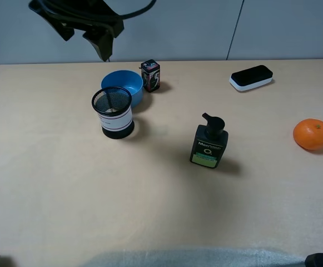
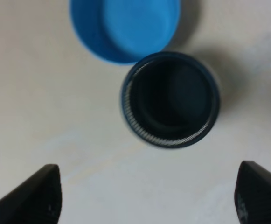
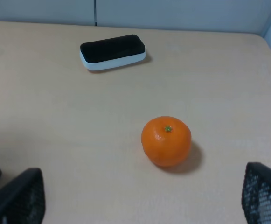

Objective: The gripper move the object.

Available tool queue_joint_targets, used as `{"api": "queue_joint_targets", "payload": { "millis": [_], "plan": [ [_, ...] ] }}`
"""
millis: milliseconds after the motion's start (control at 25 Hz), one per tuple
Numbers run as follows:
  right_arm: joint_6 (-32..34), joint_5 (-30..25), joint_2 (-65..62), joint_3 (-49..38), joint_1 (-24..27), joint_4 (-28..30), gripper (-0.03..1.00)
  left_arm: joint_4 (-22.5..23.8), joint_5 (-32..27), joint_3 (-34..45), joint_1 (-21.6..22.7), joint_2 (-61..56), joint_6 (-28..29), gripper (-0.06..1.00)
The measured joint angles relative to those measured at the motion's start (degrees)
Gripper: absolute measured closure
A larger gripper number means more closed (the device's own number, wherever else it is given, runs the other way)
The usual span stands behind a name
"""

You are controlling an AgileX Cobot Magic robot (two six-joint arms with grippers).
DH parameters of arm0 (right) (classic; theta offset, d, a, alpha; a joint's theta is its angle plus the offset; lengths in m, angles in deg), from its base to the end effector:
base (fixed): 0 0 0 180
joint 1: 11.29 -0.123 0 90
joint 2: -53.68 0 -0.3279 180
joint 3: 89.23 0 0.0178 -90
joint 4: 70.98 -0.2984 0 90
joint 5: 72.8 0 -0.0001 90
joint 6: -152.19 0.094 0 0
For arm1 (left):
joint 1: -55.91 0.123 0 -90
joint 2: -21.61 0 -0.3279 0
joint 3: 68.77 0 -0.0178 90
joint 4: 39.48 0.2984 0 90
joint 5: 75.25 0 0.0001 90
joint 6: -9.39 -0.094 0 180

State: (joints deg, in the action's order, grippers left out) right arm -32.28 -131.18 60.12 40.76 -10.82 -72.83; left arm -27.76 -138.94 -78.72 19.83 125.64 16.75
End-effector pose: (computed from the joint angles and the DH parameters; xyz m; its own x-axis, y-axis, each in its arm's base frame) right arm -0.0017 0.0026 0.3000 -0.4179 -0.0576 -0.9067 -0.0423 0.9981 -0.0439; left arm 0.3447 -0.2300 0.3523 -0.7642 0.5121 -0.3920 0.4945 0.8555 0.1537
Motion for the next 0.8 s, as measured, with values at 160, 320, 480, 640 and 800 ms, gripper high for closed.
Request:
{"api": "queue_joint_targets", "payload": {
  "millis": [160,320,480,640,800],
  "plan": [
    [0.0,0.0,0.0,0.0,0.0,0.0,0.33,0.35,0.04,5.11,2.3,-4.58,0.19,0.19],
    [0.0,0.0,0.0,0.0,0.0,0.0,0.33,0.54,1.64,12.27,4.97,-9.74,0.36,0.19],
    [0.0,0.0,0.0,0.0,0.0,0.0,0.33,0.54,3.67,19.53,8.21,-16.48,1.17,0.19],
    [0.0,0.0,0.0,0.0,0.0,0.0,0.33,0.54,5.36,27.13,13.59,-25.44,1.23,0.19],
    [0.0,0.0,0.0,0.0,0.0,0.0,0.33,0.49,5.64,34.0,21.11,-34.99,1.23,0.19]
  ]
}}
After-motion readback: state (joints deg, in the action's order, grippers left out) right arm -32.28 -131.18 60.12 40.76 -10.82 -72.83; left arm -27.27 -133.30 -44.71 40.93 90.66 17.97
